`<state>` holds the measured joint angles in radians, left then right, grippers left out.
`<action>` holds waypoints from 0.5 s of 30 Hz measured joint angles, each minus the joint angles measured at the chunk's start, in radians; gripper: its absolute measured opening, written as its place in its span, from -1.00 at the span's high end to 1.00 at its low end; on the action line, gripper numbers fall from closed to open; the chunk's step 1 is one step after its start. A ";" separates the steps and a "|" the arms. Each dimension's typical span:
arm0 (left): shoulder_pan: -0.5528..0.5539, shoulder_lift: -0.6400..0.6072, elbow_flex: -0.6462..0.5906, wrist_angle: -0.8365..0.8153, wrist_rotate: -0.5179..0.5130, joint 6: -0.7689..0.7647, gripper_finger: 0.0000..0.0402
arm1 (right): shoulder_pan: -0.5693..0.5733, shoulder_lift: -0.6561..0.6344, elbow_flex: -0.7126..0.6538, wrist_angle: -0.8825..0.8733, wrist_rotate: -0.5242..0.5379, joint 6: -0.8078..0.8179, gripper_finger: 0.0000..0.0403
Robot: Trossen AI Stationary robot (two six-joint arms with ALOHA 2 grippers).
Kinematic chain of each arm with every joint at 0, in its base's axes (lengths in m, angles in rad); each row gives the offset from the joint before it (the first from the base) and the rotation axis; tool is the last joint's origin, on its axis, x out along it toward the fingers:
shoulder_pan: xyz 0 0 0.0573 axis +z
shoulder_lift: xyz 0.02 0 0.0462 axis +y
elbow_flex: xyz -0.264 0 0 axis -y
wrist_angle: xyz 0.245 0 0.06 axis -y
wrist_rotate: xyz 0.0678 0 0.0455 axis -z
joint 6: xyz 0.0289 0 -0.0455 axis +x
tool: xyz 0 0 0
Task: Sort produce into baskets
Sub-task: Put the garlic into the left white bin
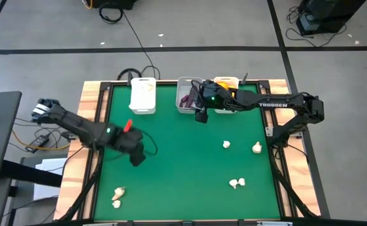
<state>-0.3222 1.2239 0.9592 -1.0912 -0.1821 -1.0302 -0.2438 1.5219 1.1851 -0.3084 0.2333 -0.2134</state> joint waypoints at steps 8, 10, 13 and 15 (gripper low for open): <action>-0.290 0.071 0.000 0.021 0.078 -0.341 -0.36 | 0.000 0.000 0.000 0.000 0.000 0.027 -0.72; -0.352 0.096 0.000 0.052 0.085 -0.400 -0.36 | 0.002 0.000 0.000 0.000 0.000 0.030 -0.72; -0.425 0.136 0.000 0.128 0.123 -0.463 -0.36 | 0.002 0.000 0.000 -0.001 -0.005 0.044 -0.72; -0.468 0.161 0.000 0.185 0.160 -0.483 -0.36 | 0.002 0.000 0.000 -0.002 -0.021 0.057 -0.72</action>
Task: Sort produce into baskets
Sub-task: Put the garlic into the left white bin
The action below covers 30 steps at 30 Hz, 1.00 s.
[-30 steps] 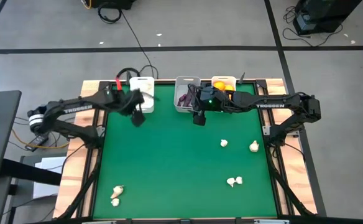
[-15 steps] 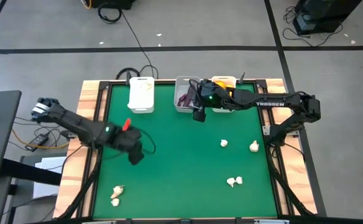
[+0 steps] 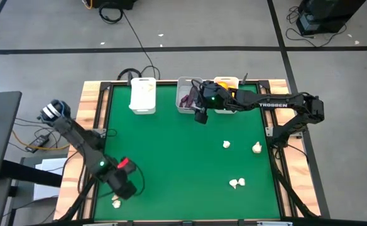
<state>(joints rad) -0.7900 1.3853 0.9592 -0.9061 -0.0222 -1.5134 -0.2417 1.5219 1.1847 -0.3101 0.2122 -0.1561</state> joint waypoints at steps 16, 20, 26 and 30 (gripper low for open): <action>-0.130 0.152 0.001 0.044 0.098 -0.060 -0.40 | 0.000 0.000 0.000 -0.020 -0.044 0.021 -0.72; -0.131 0.184 0.001 0.043 0.100 -0.037 -0.45 | 0.000 0.000 0.000 -0.021 -0.049 0.020 -0.72; -0.128 0.253 0.000 0.061 0.171 0.057 -0.37 | 0.000 0.000 0.000 -0.021 -0.053 0.021 -0.72; -0.120 0.282 0.000 0.043 0.171 0.127 -0.20 | 0.000 0.000 0.000 -0.021 -0.053 0.021 -0.72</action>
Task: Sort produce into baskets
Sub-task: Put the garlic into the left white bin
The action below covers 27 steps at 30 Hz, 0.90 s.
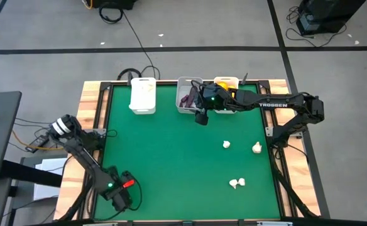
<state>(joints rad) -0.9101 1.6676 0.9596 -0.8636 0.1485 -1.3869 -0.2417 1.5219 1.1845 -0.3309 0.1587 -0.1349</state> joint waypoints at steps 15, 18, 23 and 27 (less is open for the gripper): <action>0.339 -0.041 0.000 -0.199 -0.245 0.472 0.15 | 0.000 0.000 0.000 0.024 -0.004 -0.001 -0.72; 0.462 -0.041 0.000 -0.204 -0.332 0.605 0.14 | 0.005 0.001 -0.001 -0.008 -0.006 0.015 -0.72; 0.662 -0.056 -0.001 -0.208 -0.418 0.930 0.14 | 0.033 0.006 -0.078 -0.014 0.063 0.059 -0.72; 0.845 -0.104 -0.001 -0.189 -0.443 1.133 0.14 | 0.054 0.005 -0.147 -0.096 0.175 0.145 -0.72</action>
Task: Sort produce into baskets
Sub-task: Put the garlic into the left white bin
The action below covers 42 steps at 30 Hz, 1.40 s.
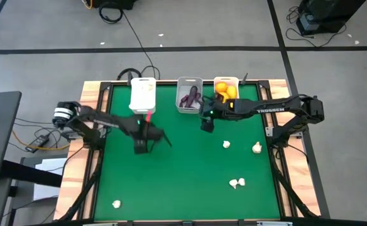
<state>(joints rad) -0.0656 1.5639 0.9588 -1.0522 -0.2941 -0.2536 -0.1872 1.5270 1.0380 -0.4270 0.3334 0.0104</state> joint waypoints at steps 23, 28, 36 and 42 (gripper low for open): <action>0.750 -0.180 0.053 0.385 0.083 0.536 0.14 | 0.173 -0.017 -0.114 -0.150 0.013 0.328 -0.72; 0.839 -0.166 0.009 0.484 0.087 0.510 0.14 | 0.211 -0.017 -0.114 -0.163 0.014 0.379 -0.72; 0.916 -0.162 -0.014 0.597 0.100 0.449 0.10 | 0.235 -0.017 -0.114 -0.164 0.080 0.572 -0.72; 0.977 -0.161 -0.014 0.613 0.152 0.408 -0.03 | 0.252 -0.043 -0.114 -0.168 0.118 0.666 -0.72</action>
<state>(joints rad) 0.9113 1.4033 0.9451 -0.4392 -0.1417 0.1544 0.0646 1.4843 0.9245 -0.5955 0.4513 0.6768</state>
